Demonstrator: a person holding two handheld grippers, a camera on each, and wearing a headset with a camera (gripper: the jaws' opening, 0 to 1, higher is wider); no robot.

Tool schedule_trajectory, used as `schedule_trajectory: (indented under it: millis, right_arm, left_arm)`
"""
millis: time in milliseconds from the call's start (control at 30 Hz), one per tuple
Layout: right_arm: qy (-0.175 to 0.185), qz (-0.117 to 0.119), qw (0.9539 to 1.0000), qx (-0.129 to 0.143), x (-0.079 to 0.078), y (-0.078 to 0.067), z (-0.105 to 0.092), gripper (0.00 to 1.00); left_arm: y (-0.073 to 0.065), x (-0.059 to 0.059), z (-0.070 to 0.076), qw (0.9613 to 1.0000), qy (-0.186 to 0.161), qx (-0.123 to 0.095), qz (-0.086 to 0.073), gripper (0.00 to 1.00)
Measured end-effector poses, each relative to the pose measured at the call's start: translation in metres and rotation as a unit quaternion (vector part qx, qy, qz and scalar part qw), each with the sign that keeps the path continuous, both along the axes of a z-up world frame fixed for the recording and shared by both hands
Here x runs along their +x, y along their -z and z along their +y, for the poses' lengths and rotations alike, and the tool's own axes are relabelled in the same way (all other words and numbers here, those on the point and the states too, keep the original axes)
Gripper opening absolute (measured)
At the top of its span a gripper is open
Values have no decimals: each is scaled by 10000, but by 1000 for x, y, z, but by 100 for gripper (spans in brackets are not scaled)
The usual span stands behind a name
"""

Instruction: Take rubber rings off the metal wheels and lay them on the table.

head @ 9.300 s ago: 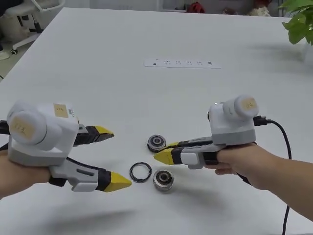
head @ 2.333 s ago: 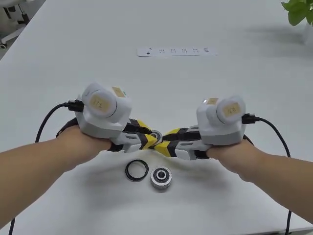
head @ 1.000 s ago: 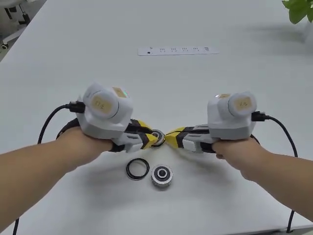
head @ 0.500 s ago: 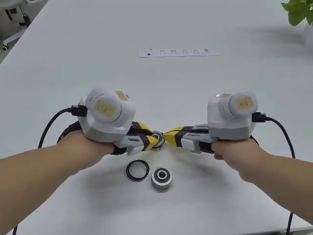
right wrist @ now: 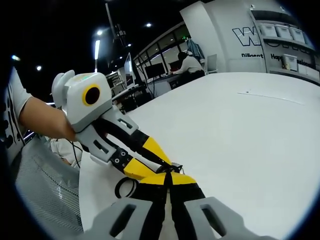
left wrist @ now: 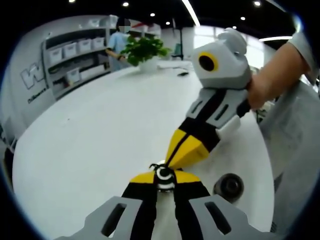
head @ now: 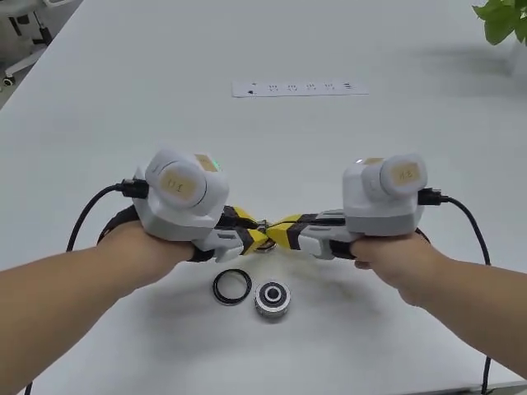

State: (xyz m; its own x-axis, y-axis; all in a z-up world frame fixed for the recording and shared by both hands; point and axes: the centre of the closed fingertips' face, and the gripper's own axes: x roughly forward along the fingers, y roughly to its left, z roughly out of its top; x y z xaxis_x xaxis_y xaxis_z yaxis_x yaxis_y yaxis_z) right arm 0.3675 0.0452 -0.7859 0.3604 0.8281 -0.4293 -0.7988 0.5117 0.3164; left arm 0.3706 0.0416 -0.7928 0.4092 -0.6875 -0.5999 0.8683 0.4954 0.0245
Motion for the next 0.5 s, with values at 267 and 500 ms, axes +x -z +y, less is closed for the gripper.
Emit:
schedule_trajectory:
  millis: [267,500]
  right_arm:
    - [73,47,9999,74,0,-1,-2,0]
    - [190,89,9997,91,1,-1,-6,0]
  left_arm:
    - [0,0,-1,10000,21,-20,-27,12]
    - [-1,0,-1,10000,39,-29,-48,13]
